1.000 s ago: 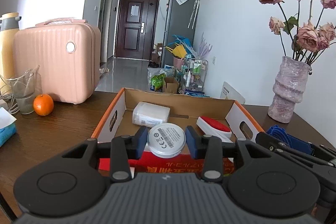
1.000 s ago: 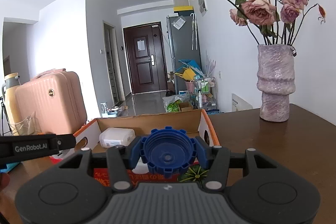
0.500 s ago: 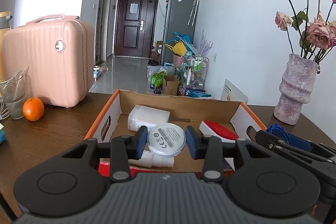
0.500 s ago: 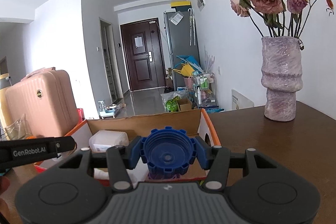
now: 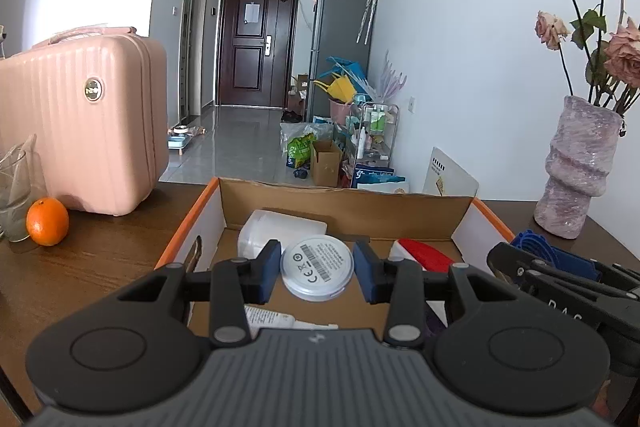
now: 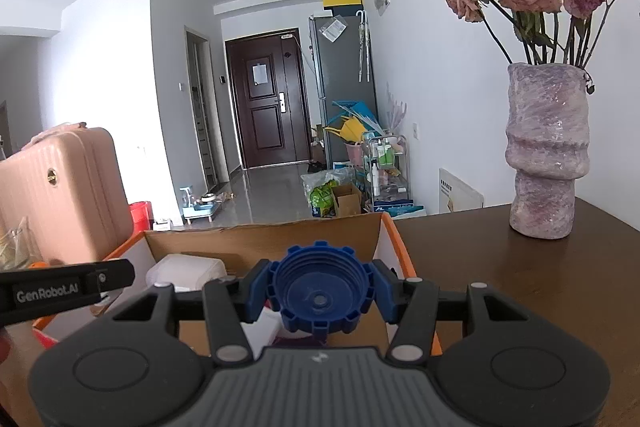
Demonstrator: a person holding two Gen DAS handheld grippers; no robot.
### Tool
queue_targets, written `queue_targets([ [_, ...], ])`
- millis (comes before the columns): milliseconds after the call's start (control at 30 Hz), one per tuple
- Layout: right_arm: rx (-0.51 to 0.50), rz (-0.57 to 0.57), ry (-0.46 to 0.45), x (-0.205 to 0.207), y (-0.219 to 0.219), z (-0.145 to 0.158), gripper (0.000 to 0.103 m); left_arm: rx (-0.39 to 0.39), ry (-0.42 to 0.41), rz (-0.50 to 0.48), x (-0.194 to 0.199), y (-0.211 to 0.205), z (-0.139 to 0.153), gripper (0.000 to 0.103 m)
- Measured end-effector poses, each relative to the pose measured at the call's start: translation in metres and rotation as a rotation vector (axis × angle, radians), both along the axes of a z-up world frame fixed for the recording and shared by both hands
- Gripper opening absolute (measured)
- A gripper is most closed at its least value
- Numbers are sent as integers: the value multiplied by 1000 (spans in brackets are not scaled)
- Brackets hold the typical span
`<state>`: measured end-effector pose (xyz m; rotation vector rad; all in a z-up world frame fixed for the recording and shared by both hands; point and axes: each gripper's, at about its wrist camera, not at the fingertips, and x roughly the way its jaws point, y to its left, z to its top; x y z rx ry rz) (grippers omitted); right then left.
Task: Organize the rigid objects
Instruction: 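Carry the round white container and blue cap over the red box with both tools, then open both tools to drop the white container and blue cap into the box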
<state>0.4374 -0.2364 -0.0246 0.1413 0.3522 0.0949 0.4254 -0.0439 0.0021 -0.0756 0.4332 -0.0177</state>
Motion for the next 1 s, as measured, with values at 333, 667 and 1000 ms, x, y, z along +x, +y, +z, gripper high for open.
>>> queue_targets([
  [333,-19,8,26,23,1,-5,52,24,23,9,27,8,-9,40],
  [667,-29,20,78,39,-2,-15,52,32,54,26,44,21,-17,40],
  [1000,-44,32,93,37,2,-18,53,63,61,15,41,18,-21,45],
])
